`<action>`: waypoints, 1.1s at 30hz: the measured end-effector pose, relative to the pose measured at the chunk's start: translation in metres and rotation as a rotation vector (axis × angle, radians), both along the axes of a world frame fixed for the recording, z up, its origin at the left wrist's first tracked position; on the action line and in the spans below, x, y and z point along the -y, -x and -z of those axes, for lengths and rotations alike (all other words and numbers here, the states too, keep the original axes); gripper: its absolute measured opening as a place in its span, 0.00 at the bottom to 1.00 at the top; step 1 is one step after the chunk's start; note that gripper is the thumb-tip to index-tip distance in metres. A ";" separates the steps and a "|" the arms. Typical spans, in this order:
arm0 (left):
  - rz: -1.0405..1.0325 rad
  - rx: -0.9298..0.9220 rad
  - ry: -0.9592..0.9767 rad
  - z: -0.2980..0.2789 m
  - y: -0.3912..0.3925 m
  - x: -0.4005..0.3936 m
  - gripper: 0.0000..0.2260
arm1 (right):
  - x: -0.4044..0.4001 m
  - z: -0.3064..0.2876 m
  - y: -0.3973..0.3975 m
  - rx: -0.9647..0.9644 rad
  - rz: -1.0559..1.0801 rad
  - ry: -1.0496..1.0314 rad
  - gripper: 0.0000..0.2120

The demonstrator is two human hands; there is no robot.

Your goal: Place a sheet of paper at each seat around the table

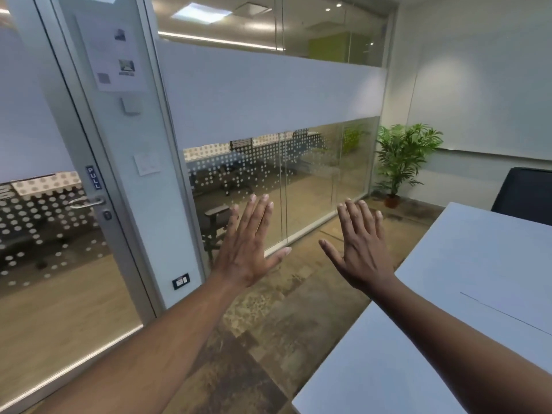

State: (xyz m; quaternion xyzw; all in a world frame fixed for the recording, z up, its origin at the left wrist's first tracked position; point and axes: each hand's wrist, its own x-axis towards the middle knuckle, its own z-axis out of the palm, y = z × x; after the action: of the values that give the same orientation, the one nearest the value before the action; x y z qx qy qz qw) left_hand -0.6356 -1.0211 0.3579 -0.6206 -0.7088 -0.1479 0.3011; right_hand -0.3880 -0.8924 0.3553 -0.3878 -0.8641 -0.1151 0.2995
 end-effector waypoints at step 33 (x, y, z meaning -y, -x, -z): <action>0.754 -0.130 0.042 0.047 0.193 -0.389 0.47 | -0.197 0.080 0.141 -0.062 0.725 0.085 0.44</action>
State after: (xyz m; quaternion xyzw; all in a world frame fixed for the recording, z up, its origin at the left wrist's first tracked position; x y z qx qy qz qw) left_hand -0.8289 -0.6324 0.3108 -0.8518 -0.4132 -0.1938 0.2572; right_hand -0.5293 -0.6951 0.2749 -0.6844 -0.6649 -0.1660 0.2489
